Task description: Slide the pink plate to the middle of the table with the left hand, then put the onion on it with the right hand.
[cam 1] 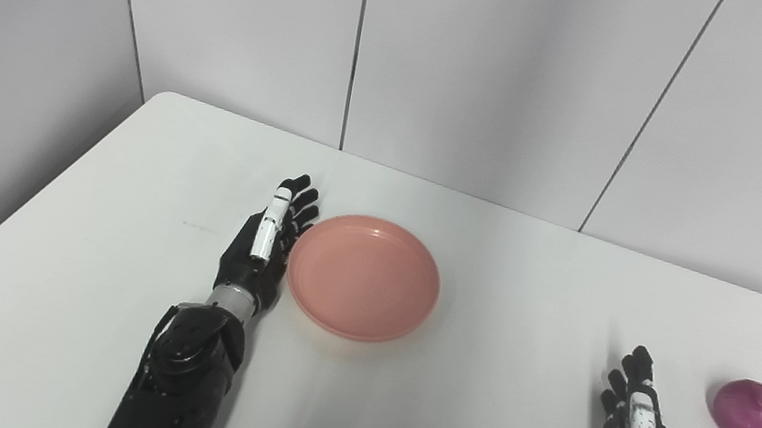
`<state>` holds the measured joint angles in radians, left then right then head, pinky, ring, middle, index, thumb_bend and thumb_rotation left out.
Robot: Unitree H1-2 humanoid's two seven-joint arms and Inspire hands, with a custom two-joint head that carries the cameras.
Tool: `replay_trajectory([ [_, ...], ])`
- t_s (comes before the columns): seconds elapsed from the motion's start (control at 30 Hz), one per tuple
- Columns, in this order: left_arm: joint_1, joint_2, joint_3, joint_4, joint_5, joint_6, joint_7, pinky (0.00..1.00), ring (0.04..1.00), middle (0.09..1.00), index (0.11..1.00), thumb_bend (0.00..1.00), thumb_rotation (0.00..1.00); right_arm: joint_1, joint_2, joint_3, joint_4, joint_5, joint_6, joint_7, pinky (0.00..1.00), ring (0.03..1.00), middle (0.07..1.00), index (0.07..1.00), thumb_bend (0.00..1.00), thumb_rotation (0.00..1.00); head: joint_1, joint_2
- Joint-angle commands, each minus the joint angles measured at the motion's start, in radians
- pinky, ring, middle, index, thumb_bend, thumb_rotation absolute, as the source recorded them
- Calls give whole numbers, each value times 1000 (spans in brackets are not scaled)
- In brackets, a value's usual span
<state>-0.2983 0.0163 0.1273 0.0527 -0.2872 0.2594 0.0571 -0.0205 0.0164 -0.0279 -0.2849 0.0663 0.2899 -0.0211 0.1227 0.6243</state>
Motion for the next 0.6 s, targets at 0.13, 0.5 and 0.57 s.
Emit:
replay_trajectory([
  [0.13, -15, -3, -26, -39, 20, 0, -22, 952, 958, 956, 940, 395, 1000, -15, 16, 9, -18, -16, -37, -6, 1000, 1000, 1000, 1000, 202, 1000, -35, 10],
  [0.5, 0, -18, -49, -70, 15, 30, -33, 946, 944, 952, 936, 375, 1000, -18, 39, 25, -16, -41, -35, -20, 1000, 990, 992, 999, 224, 1000, -112, 36],
  [0.57, 4, -14, -54, -74, 12, 37, -46, 959, 959, 962, 945, 384, 1000, -19, 43, 29, -18, -43, -35, -20, 1000, 990, 995, 1000, 234, 1000, -129, 42],
])
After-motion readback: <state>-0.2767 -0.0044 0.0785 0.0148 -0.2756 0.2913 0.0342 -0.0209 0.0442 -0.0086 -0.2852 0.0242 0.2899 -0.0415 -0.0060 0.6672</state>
